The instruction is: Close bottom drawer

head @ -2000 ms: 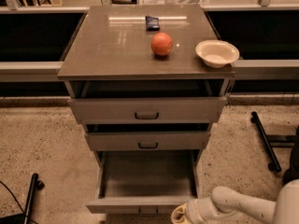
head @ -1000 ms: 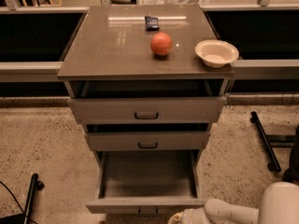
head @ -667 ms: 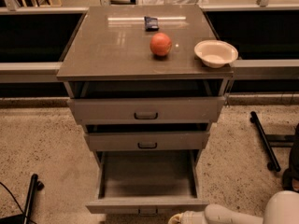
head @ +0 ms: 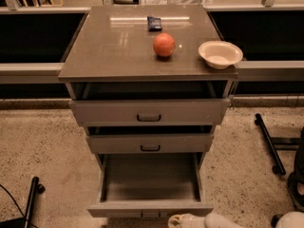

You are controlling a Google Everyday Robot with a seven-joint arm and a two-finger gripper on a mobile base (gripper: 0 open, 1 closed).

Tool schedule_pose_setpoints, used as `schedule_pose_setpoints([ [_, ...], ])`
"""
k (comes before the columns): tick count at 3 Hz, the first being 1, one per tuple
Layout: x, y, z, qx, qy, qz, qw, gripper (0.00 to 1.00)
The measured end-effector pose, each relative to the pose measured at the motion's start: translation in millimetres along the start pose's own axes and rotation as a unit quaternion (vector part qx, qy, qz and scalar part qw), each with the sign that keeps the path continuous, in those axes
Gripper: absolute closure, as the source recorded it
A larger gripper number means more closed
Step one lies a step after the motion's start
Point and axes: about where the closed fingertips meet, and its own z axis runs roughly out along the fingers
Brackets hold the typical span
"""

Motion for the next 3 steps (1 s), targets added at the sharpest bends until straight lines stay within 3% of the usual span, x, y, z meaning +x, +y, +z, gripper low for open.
schedule_pose_setpoints([
  [3,-11.1,-74.1,11.6,0.081,-0.023,-0.040,0.9956,1.00],
])
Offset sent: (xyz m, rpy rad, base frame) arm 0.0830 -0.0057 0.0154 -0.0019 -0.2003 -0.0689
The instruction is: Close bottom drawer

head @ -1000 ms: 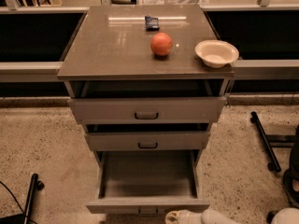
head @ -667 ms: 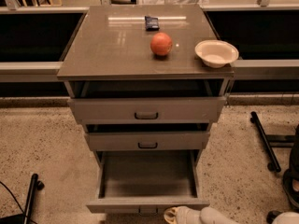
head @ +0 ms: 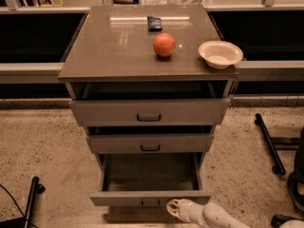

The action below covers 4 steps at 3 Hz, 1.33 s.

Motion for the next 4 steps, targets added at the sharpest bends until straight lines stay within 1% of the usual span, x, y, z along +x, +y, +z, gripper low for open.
schedule_pose_setpoints([
  [1,-8.2,-26.2,8.2,0.007,-0.018,-0.016,0.9997,1.00],
  [2,-15.9,-49.5,22.4,-0.006,-0.032,-0.031,0.9990,1.00],
  [3,-19.4,-69.5,42.3,-0.039,-0.046,-0.042,0.9973,1.00],
  [4,-19.6,-69.0,42.3,-0.041,-0.047,-0.043,0.9972,1.00],
])
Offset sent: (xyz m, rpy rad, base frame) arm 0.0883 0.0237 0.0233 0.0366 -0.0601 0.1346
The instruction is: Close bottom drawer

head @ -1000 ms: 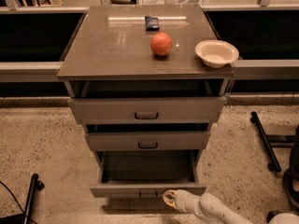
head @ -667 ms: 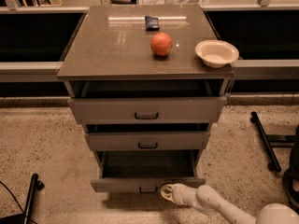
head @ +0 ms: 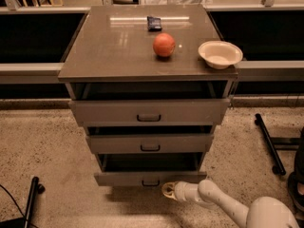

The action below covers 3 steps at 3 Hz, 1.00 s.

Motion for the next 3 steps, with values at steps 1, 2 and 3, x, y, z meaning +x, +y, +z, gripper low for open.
schedule_pose_setpoints([
  [1,5.9,-15.8,5.7,-0.019,-0.004,-0.004,0.9998,1.00],
  [2,14.4,-41.6,5.8,-0.036,-0.009,-0.009,0.9993,1.00],
  [3,19.8,-56.7,0.3,-0.040,-0.007,-0.011,0.9991,1.00],
])
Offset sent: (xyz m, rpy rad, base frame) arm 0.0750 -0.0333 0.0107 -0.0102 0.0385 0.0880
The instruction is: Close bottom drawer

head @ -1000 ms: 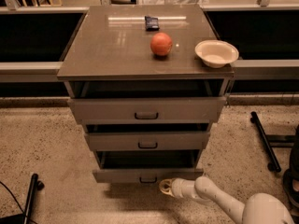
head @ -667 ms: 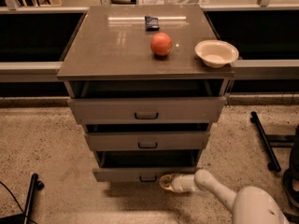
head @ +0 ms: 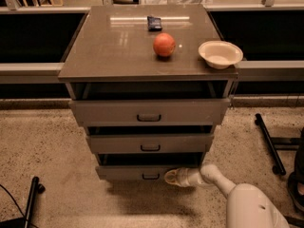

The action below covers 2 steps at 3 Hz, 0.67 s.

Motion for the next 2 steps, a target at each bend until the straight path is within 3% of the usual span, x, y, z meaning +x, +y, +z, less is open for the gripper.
schedule_pose_setpoints([
  [2,7.0,-15.0,-22.5,0.037,-0.010,0.011,0.9992,1.00],
])
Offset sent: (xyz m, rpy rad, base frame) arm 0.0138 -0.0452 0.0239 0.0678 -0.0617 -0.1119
